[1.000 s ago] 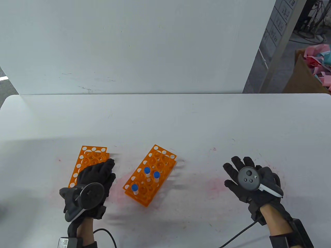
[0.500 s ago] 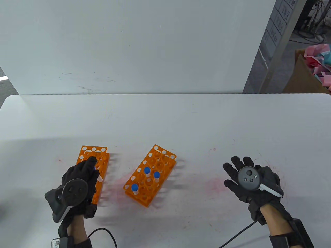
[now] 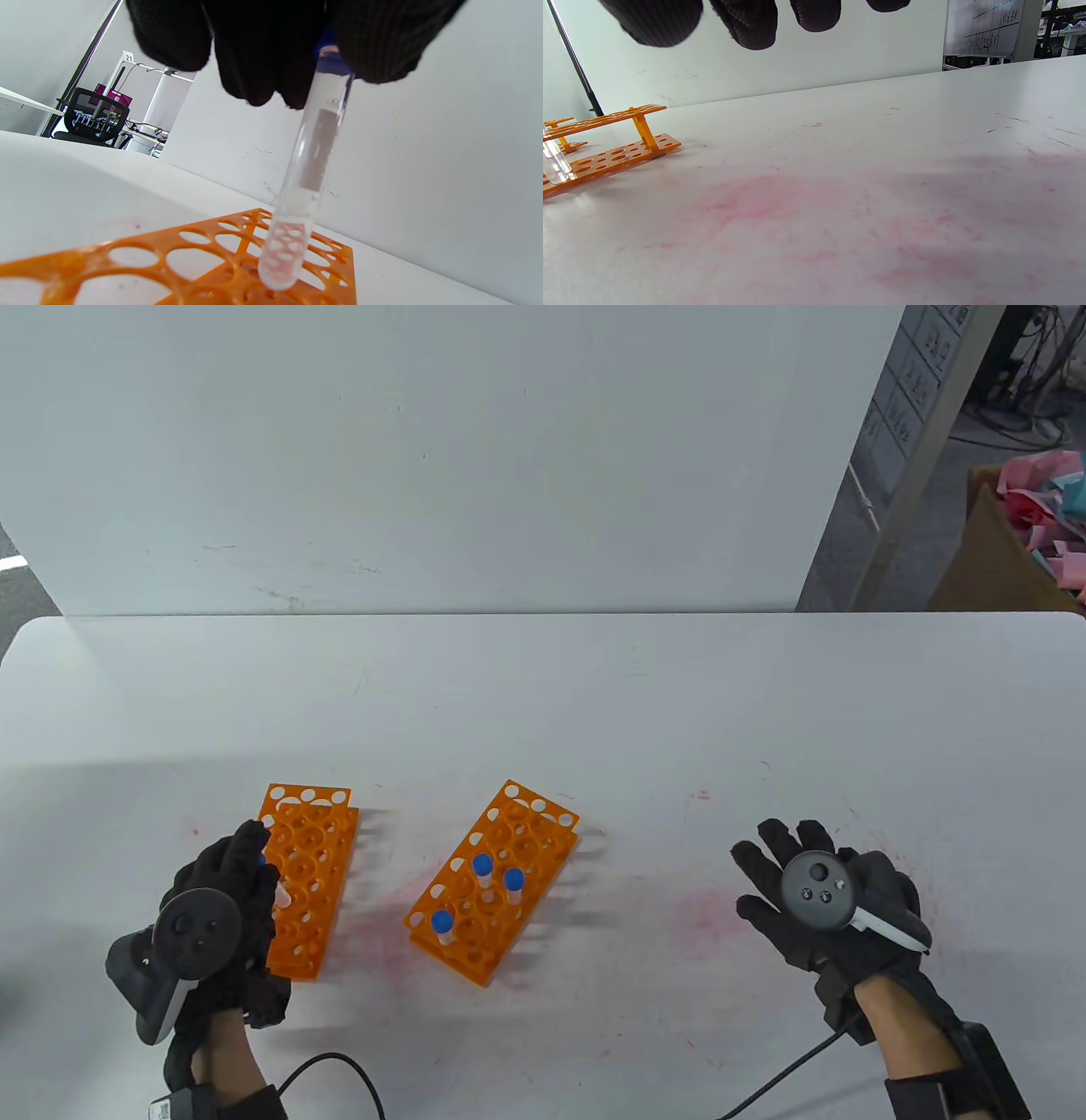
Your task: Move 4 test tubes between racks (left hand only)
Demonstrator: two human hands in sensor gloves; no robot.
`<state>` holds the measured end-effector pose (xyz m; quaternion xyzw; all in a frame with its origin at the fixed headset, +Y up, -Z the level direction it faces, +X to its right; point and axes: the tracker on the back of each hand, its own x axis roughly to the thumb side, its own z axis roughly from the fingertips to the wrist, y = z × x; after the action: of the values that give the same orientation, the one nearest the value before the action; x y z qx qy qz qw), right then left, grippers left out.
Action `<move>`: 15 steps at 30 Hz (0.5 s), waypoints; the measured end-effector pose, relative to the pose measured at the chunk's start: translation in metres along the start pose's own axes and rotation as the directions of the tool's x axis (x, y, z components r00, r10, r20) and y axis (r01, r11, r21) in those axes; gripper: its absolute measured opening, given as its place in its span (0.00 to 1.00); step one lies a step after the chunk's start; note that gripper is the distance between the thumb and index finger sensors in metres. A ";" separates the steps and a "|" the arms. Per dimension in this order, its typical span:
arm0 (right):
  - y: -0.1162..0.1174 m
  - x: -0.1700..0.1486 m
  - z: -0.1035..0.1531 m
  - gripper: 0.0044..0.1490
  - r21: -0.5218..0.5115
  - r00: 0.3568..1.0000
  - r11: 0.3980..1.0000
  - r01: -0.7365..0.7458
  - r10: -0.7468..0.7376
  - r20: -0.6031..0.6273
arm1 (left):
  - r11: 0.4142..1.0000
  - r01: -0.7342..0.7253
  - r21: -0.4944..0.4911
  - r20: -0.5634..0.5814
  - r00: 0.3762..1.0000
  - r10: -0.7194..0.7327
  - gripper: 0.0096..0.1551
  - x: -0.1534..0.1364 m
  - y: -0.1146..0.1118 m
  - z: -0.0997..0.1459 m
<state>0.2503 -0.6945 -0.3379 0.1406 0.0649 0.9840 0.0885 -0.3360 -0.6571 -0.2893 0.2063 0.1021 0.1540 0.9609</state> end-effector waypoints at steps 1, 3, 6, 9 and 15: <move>0.000 0.000 0.000 0.41 0.000 1.000 1.000 0.000 0.000 0.001 | 1.000 0.006 0.001 -0.004 1.000 -0.006 0.30 0.000 0.000 0.000; 0.000 0.001 0.000 0.41 0.002 1.000 1.000 -0.003 0.003 0.004 | 1.000 0.022 0.001 -0.006 1.000 -0.022 0.31 -0.001 0.001 0.001; 0.000 0.001 0.000 0.41 0.006 1.000 1.000 -0.006 0.006 0.004 | 1.000 0.020 -0.004 -0.034 0.999 -0.020 0.31 -0.006 0.001 0.000; -0.001 0.000 0.000 0.41 -0.001 1.000 1.000 0.003 -0.003 0.003 | 1.000 0.020 -0.021 -0.039 0.999 -0.021 0.30 -0.007 0.000 0.000; -0.001 0.000 0.000 0.41 0.006 1.000 1.000 0.004 -0.004 0.001 | 0.992 0.091 -0.087 -0.027 0.995 -0.094 0.30 -0.004 -0.007 -0.002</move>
<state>0.2502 -0.6934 -0.3376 0.1414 0.0682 0.9835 0.0903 -0.3387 -0.6643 -0.2937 0.1576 0.1200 0.1168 0.9732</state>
